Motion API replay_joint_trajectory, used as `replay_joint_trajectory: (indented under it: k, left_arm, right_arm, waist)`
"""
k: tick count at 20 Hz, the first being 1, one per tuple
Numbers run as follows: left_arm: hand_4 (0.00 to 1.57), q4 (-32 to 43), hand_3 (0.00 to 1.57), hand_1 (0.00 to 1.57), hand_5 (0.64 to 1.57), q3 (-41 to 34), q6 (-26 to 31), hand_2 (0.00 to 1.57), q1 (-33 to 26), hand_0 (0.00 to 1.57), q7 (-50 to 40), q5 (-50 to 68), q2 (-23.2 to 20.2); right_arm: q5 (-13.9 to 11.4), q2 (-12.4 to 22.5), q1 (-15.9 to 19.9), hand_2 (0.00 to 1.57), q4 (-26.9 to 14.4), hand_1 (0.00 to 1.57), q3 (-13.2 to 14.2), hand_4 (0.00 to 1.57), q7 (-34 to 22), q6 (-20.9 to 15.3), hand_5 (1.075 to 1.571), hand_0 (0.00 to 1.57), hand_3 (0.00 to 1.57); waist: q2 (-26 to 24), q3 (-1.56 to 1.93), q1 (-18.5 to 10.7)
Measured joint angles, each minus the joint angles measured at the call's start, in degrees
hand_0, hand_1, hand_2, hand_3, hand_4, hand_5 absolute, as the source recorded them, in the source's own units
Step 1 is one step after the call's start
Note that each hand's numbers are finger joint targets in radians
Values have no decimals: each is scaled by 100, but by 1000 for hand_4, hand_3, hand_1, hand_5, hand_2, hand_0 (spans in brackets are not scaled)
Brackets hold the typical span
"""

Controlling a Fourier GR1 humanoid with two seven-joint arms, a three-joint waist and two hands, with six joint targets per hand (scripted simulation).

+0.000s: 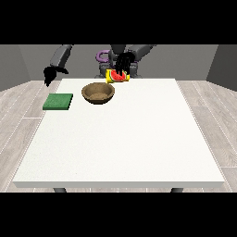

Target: Pick the cup and pour the ball into the bowl, then pick the bowl and place it on the pad

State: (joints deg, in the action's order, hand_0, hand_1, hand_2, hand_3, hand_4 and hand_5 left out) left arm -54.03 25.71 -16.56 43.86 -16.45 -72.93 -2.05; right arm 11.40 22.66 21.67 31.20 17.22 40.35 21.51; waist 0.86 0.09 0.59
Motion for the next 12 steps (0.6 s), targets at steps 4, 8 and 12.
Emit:
replay_joint_trajectory:
  k: [4, 8, 12]
  left_arm:
    - [545, -242, 1571, 0, 1521, 319, 449, 1571, 163, 0, -140, -450, 105]
    - [558, -589, 1571, 0, 1525, 591, 975, 1571, 367, 0, -306, -736, 166]
    - [571, -712, 1571, 0, 1527, 694, 1293, 1571, 445, 0, -372, -1017, 187]
  right_arm:
    - [16, 127, -63, 269, -183, 0, 92, 392, 150, -8, 1535, 0, 342]
    - [24, 231, -84, 169, -330, 0, 144, 399, 276, 6, 1532, 0, 338]
    - [-26, 83, -62, 141, -311, 0, 54, 416, 317, -77, 1530, 0, 272]
  waist:
    - [39, -1, -202]
    - [119, 1, -290]
    - [140, -3, -200]
